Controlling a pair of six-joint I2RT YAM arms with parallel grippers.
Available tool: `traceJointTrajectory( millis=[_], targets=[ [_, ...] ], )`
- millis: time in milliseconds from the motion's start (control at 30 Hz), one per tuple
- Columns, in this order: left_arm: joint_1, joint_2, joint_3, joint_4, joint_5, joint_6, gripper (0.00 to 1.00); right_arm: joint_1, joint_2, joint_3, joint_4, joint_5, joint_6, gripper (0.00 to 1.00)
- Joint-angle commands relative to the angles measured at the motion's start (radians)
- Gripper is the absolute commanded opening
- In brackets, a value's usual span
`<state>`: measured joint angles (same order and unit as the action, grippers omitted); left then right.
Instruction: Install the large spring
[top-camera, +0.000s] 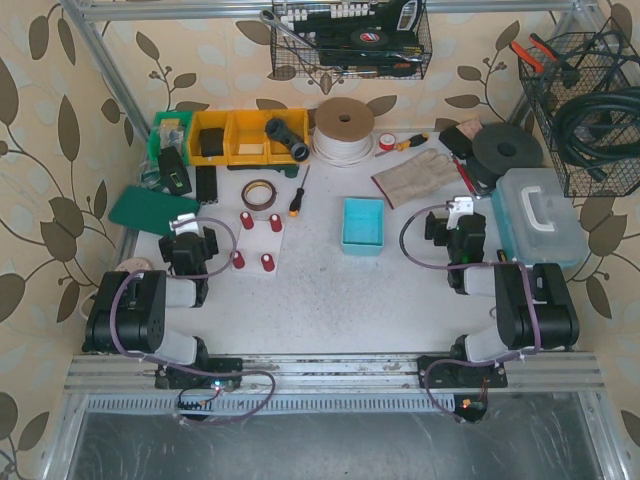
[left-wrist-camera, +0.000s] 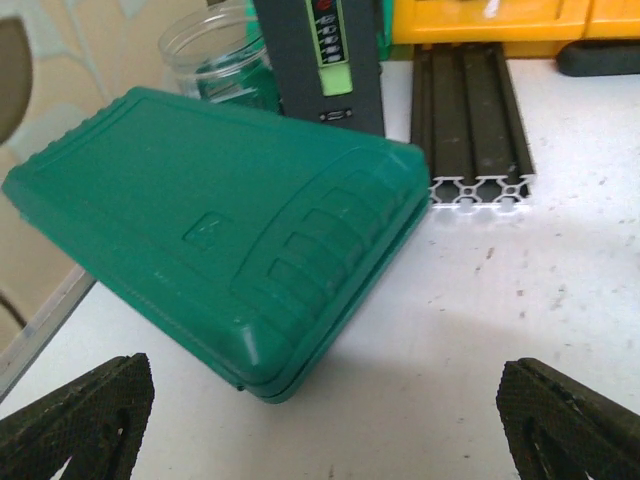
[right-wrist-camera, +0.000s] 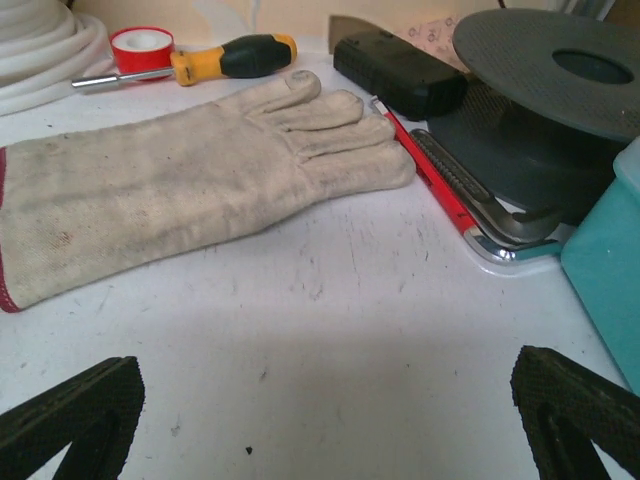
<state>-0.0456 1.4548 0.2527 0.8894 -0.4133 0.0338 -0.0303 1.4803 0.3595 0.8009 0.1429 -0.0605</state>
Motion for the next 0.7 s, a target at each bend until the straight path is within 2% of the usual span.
traceJointTrajectory(
  millis=[0,167,333,667],
  targets=[
    [0.02,0.017,0.021,0.039,0.045,-0.044,0.95,-0.002,0.017,-0.019,0.079,-0.051,-0.016,1.0],
    [0.021,0.022,0.037,0.013,0.065,-0.036,0.95,-0.001,0.019,-0.014,0.072,-0.049,-0.015,1.0],
    [0.021,0.04,0.102,-0.094,0.101,-0.02,0.96,0.002,0.019,-0.01,0.066,-0.038,-0.017,1.0],
    [0.02,0.031,0.1,-0.095,0.109,-0.02,0.96,0.009,0.017,-0.01,0.064,-0.028,-0.021,1.0]
  ],
)
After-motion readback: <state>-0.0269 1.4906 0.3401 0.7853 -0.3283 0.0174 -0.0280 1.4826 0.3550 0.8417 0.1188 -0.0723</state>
